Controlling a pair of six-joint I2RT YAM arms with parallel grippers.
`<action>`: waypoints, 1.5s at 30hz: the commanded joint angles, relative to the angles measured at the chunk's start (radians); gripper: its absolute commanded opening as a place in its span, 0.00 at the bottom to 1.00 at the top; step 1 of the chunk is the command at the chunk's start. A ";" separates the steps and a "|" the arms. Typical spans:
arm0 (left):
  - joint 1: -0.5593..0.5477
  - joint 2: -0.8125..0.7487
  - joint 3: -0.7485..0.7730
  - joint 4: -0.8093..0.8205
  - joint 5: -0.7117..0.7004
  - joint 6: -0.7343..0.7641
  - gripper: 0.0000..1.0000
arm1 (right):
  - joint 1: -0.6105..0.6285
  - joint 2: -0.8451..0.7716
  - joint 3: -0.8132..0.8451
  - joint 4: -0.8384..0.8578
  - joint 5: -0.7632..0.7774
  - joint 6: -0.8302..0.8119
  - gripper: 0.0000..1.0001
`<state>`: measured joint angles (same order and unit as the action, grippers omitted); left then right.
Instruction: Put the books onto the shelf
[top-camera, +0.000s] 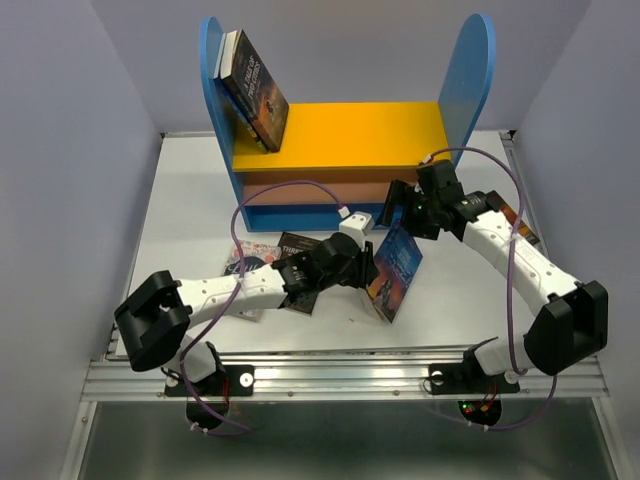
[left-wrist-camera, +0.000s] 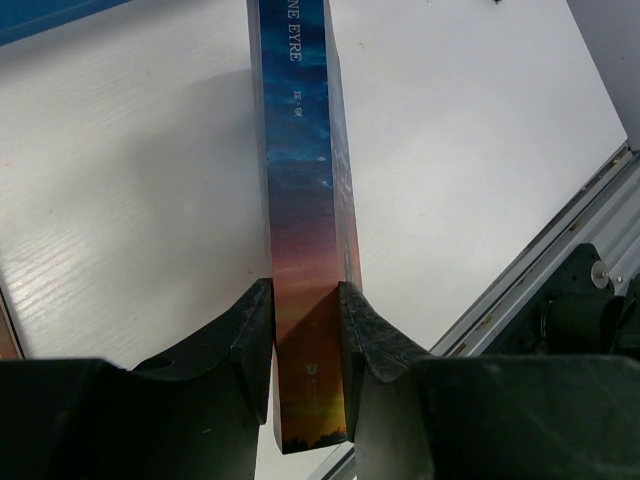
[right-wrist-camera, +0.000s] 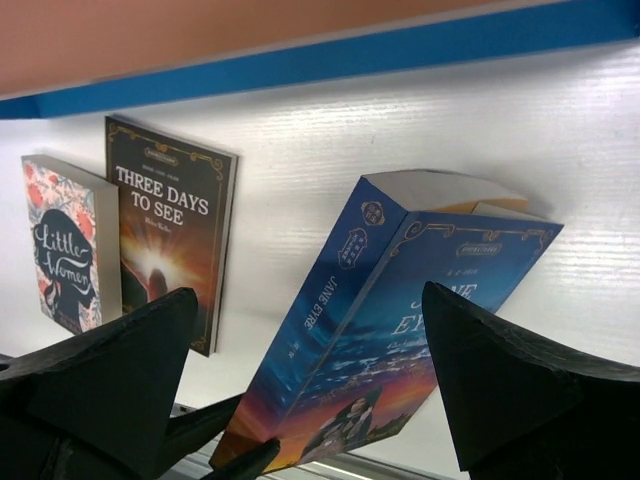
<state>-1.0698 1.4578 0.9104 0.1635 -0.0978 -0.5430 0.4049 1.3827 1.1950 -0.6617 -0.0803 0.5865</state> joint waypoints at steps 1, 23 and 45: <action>-0.022 -0.004 0.108 0.073 -0.052 0.063 0.00 | 0.012 0.029 0.035 -0.114 0.053 0.053 1.00; -0.093 0.073 0.235 -0.048 -0.056 0.163 0.64 | 0.022 0.015 -0.046 -0.144 0.131 0.131 0.01; -0.097 0.285 0.473 -0.358 -0.131 0.196 0.75 | 0.022 -0.014 -0.029 -0.130 0.102 0.154 0.05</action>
<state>-1.1591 1.7439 1.3228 -0.1413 -0.2047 -0.3504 0.4145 1.3880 1.1408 -0.7963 0.0299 0.7559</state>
